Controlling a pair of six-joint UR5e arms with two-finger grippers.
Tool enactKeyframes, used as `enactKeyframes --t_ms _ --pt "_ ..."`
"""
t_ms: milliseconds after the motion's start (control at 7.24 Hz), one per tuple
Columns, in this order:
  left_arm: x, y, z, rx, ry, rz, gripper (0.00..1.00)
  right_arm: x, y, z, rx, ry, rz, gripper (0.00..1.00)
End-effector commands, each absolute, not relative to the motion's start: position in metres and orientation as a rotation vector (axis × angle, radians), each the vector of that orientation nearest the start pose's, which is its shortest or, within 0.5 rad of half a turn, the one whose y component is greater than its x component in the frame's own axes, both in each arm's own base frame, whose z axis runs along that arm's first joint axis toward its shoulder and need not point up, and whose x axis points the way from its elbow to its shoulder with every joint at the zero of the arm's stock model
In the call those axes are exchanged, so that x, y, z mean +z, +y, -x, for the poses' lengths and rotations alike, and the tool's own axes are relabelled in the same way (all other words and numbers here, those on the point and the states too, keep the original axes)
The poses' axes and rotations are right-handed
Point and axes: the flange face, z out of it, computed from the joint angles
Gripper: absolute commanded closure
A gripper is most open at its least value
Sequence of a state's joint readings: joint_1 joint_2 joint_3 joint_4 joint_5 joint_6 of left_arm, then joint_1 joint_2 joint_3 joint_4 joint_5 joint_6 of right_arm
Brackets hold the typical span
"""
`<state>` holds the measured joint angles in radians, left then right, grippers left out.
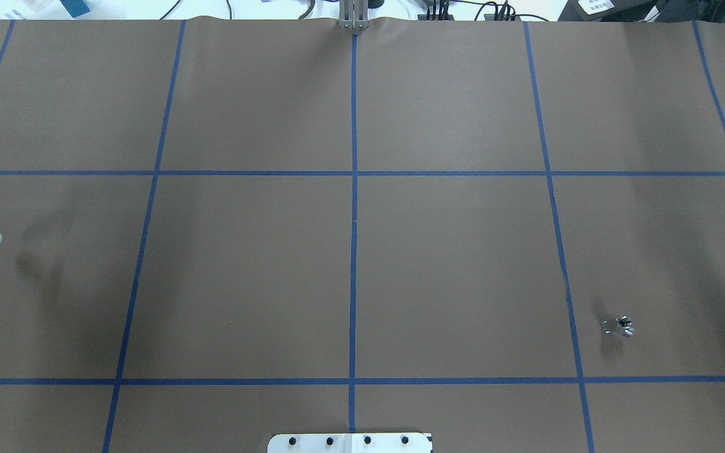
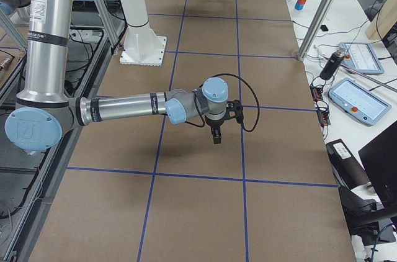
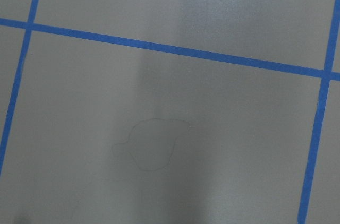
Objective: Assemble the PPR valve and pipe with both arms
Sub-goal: 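Move the left gripper with the valve to the table center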
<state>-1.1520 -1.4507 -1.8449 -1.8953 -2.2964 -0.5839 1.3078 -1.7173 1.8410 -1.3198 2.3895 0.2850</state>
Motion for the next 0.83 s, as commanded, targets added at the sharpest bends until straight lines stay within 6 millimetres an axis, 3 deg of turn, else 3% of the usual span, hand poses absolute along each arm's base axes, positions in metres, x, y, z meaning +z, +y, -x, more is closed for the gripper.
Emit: enactKeyframes --t_ms 0,276,414,552,690 --pt "0.432 -0.456 -0.181 -0.051 0.928 -0.028 1.00 0.546 -0.444 0.073 -0.130 -0.888 -0.110 0.01" --pt "0.316 -0.450 -0.304 -0.107 0.994 0.085 1.00 0.534 -0.442 0.087 -0.140 -0.892 -0.108 0.01" --pt "0.247 -0.447 -0.371 -0.122 0.930 0.079 1.00 0.528 -0.440 0.096 -0.165 -0.897 -0.115 0.01" --pt "0.189 -0.453 -0.426 -0.140 0.871 0.060 1.00 0.525 -0.438 0.105 -0.186 -0.900 -0.110 0.01" --pt "0.168 -0.458 -0.465 -0.194 0.895 0.090 1.00 0.525 -0.437 0.109 -0.194 -0.900 -0.106 0.01"
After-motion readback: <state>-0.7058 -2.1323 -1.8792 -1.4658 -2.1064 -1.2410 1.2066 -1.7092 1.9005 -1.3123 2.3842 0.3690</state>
